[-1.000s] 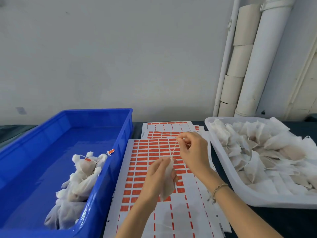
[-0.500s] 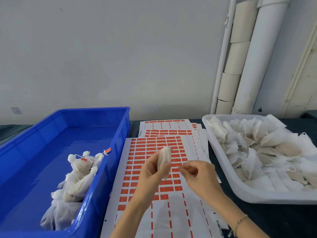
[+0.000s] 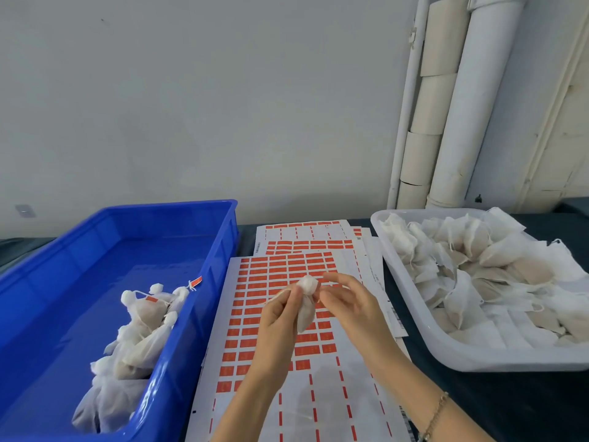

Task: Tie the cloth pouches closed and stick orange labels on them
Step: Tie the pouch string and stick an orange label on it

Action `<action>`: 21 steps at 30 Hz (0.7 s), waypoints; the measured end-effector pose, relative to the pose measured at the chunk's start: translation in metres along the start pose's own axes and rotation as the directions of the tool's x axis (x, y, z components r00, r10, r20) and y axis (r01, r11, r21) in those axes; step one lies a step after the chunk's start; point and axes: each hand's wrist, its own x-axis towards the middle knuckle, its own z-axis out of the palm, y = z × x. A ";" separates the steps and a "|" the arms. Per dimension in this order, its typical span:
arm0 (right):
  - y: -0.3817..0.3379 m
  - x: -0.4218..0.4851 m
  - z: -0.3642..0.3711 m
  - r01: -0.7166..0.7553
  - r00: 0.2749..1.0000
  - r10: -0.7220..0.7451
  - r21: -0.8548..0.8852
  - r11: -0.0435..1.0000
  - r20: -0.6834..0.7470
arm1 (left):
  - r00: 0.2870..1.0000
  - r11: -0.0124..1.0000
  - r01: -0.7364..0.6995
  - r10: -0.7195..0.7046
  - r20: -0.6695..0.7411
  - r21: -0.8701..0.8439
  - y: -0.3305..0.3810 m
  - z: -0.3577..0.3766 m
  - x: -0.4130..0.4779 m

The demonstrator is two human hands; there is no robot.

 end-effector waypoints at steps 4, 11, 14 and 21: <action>0.004 0.005 0.004 0.008 0.998 -0.007 0.018 1.000 -0.060 | 0.999 0.999 0.044 -0.043 0.028 -0.021 -0.002 0.000 0.000; 0.011 0.010 0.006 -0.134 0.986 0.133 0.001 0.991 -0.102 | 0.989 0.993 0.067 -0.054 -0.135 0.095 -0.011 -0.005 0.000; 0.012 0.011 0.005 -0.148 0.985 0.147 -0.012 0.989 -0.086 | 0.982 0.991 0.130 -0.124 -0.142 0.033 -0.013 -0.004 0.000; 0.007 0.015 -0.003 -0.054 0.998 0.046 -0.152 0.987 -0.051 | 0.962 0.969 0.243 -0.247 -0.116 -0.043 -0.017 -0.007 -0.002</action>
